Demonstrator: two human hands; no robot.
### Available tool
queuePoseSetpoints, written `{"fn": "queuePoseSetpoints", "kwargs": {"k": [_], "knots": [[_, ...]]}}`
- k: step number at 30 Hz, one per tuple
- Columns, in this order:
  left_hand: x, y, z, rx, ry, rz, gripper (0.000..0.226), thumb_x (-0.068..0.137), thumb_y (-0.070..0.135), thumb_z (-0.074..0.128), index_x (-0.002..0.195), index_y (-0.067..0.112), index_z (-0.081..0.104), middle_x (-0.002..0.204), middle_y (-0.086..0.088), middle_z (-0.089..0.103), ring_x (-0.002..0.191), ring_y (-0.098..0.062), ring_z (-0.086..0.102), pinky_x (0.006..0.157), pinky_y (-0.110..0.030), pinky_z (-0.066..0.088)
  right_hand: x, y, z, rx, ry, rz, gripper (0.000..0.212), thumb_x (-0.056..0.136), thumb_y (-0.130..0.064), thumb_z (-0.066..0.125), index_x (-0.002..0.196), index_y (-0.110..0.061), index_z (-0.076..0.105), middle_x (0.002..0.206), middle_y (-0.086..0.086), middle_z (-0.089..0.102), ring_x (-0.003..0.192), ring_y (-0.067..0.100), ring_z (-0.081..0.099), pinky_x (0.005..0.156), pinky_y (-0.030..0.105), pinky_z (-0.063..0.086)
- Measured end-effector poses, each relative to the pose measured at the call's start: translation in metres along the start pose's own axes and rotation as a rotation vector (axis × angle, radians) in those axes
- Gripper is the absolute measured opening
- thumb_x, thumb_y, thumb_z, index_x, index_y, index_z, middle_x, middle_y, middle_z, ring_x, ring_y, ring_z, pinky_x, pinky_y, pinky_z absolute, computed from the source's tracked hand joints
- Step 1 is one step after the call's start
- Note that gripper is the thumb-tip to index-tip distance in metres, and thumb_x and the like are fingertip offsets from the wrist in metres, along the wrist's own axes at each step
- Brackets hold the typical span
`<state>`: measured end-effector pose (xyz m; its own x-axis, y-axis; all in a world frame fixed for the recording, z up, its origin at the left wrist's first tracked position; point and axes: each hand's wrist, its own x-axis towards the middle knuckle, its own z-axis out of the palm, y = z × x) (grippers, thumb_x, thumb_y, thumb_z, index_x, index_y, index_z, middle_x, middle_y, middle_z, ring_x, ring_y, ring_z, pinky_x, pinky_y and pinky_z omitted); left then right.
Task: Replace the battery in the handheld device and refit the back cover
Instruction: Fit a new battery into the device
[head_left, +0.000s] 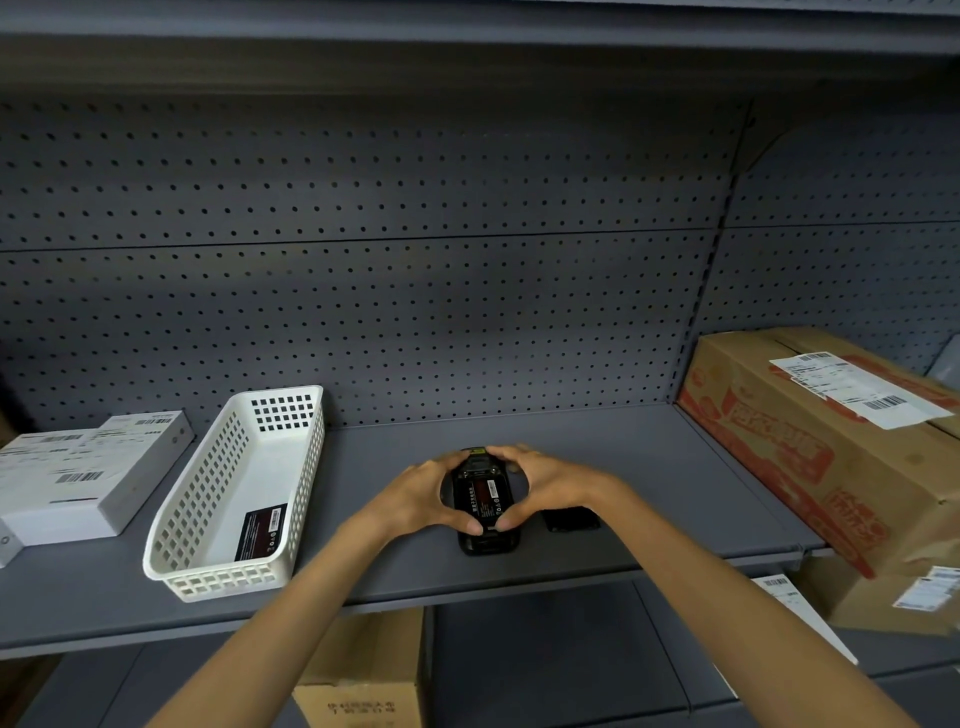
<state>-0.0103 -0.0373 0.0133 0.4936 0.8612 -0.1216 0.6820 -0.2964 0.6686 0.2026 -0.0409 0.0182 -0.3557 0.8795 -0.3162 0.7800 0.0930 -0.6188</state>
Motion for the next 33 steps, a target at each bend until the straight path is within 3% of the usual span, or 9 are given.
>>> {"fn": "queuePoseSetpoints", "kwargs": {"k": [8, 17, 25, 33], "knots": [[0.007, -0.001, -0.005, -0.005, 0.002, 0.005, 0.096, 0.068, 0.025, 0.087, 0.148, 0.018, 0.036, 0.146, 0.000, 0.047, 0.136, -0.016, 0.043, 0.109, -0.023, 0.032, -0.001, -0.003, -0.003, -0.091, -0.117, 0.029, 0.106, 0.087, -0.041, 0.070, 0.157, -0.024, -0.007, 0.159, -0.004, 0.011, 0.148, 0.019, 0.016, 0.120, 0.033, 0.021], [0.015, 0.000, -0.002, 0.030, 0.014, 0.029, 0.089, 0.071, 0.024, 0.085, 0.147, 0.017, 0.038, 0.143, 0.001, 0.043, 0.128, -0.010, 0.040, 0.101, -0.017, 0.028, 0.000, -0.007, -0.002, -0.085, -0.065, 0.035, 0.096, 0.088, -0.033, 0.071, 0.156, -0.021, 0.004, 0.155, 0.000, 0.018, 0.146, 0.020, 0.021, 0.120, 0.038, 0.024], [0.019, -0.004, 0.001, 0.085, -0.002, 0.040, 0.091, 0.074, 0.025, 0.083, 0.149, 0.015, 0.033, 0.149, -0.001, 0.034, 0.138, -0.018, 0.035, 0.104, -0.016, 0.023, 0.006, -0.008, -0.002, -0.140, -0.031, 0.012, 0.096, 0.083, -0.030, 0.076, 0.154, -0.017, 0.013, 0.148, 0.002, 0.027, 0.141, 0.020, 0.030, 0.117, 0.039, 0.030], [0.019, -0.006, 0.002, 0.128, -0.024, 0.049, 0.093, 0.075, 0.030, 0.082, 0.150, 0.015, 0.030, 0.150, -0.002, 0.031, 0.140, -0.020, 0.033, 0.118, -0.032, 0.027, 0.009, -0.011, -0.001, -0.175, 0.009, 0.013, 0.092, 0.080, -0.026, 0.079, 0.151, -0.015, 0.022, 0.142, 0.004, 0.034, 0.136, 0.022, 0.034, 0.113, 0.039, 0.034]]}}
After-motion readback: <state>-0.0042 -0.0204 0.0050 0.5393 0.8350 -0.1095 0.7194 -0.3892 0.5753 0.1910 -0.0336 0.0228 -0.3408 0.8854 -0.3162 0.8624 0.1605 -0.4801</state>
